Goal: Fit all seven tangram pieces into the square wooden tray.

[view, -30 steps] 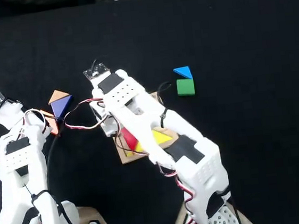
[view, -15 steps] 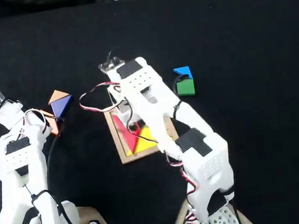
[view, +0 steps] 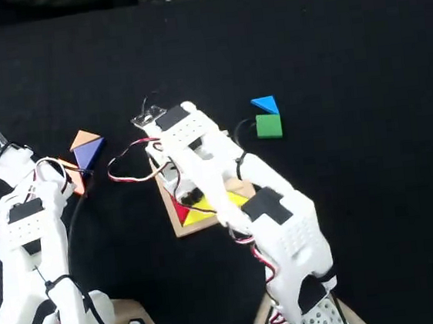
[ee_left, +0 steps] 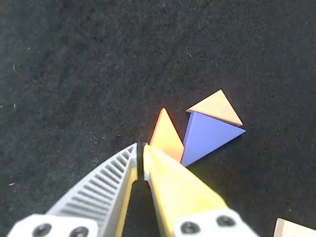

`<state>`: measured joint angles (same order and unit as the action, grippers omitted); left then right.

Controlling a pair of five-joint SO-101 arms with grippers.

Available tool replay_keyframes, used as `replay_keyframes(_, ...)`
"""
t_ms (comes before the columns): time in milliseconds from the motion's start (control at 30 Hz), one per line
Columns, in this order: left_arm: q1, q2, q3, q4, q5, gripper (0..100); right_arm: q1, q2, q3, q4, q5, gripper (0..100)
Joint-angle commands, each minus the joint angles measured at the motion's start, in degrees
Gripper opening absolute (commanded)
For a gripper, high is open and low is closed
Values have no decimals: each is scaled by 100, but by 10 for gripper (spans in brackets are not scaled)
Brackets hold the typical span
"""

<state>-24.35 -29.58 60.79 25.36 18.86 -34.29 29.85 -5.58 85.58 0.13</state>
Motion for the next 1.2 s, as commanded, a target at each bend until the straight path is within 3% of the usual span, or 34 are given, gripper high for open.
replay_keyframes(0,-31,-70,-66,-123,35,32,-255,-40,-400,176,53,11)
replay_keyframes(367,48,-70,-66,-123,26,32,879,-1349,-892,826,668,11)
replay_keyframes(500,207,-70,-66,-132,-18,34,1846,-1525,-286,246,1407,11)
replay_keyframes(600,585,-53,-57,-123,-554,34,2620,-1525,576,-369,1864,11)
replay_keyframes(700,743,-26,-57,-123,-668,33,2980,-1569,1420,-862,2119,11)
replay_keyframes(1033,585,-18,-66,-123,-668,31,2585,-1578,2633,-1336,2303,11)
replay_keyframes(1167,576,-18,-66,-123,-659,31,2171,-1578,2642,-1327,1916,11)
